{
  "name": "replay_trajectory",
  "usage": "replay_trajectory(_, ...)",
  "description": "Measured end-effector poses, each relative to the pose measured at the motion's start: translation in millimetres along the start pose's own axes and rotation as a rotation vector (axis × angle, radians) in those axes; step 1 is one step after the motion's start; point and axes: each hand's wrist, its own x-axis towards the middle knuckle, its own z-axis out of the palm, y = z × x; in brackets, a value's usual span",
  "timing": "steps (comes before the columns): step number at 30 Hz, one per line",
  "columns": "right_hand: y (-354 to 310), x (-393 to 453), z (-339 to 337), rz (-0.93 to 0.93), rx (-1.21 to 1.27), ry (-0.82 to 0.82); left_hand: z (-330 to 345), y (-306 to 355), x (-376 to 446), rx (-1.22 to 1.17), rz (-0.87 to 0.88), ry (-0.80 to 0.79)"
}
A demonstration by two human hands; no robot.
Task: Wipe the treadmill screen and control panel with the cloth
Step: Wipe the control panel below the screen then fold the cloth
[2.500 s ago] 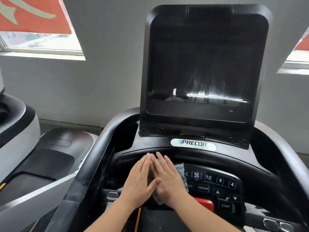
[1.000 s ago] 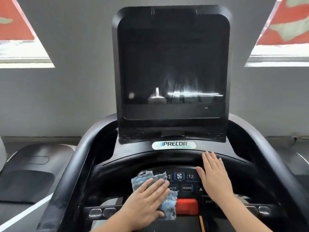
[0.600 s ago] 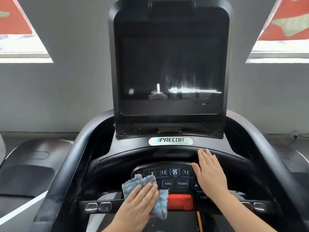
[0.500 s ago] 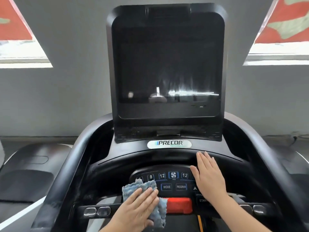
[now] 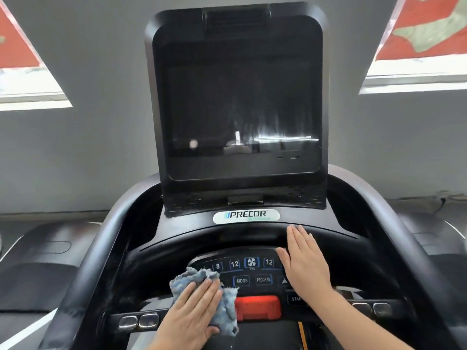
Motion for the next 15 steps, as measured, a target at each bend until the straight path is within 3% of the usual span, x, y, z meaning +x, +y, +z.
replay_trajectory(5,1,-1,4,0.0,0.033,-0.015,-10,-16,40,-0.04,0.133,-0.017)
replay_trajectory(9,2,0,5,-0.015,0.049,-0.014,-25,-24,96,-0.076,-0.001,-0.036)
replay_trajectory(12,3,1,4,-0.02,0.061,-0.058,-24,-16,86,-0.13,-0.099,-0.076)
replay_trajectory(15,5,0,-5,-0.069,0.133,0.004,-12,-6,44,-0.096,-0.024,-0.065)
